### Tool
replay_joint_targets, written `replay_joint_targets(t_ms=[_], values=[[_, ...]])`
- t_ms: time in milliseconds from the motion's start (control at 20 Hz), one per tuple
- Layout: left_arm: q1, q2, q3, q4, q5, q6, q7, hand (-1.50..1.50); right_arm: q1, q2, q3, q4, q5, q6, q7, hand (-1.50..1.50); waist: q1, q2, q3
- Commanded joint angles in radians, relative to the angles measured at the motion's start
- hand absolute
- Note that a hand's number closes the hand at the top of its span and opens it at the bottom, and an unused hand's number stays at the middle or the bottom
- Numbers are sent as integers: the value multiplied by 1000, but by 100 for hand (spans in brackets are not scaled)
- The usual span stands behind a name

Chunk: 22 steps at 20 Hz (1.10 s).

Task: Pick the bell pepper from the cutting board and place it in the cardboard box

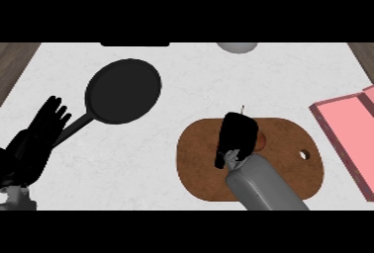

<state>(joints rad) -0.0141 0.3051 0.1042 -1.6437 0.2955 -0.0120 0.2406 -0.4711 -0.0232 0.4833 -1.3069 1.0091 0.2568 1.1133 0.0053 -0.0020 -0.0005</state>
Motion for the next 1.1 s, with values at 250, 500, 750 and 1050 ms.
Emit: replay_joint_targets(t_ms=[250, 500, 750, 1050], values=[[8, -13, 5, -17, -15, -6, 12, 0, -5, -192, -269, -41, -234, 96, -347, 150, -4, 2, 1], [-19, -49, 7, 27, -46, -12, -24, 0, 41, -209, -251, 14, -86, -43, -402, 150, -5, 2, 1], [69, -41, 20, -71, -23, -36, 14, 0, 0, -216, -246, -221, -71, 60, -307, 150, -4, -3, 0], [-19, -11, 52, 7, -20, -35, 46, 0, -84, -195, -207, -438, 27, 89, -180, 150, -14, -5, 0]])
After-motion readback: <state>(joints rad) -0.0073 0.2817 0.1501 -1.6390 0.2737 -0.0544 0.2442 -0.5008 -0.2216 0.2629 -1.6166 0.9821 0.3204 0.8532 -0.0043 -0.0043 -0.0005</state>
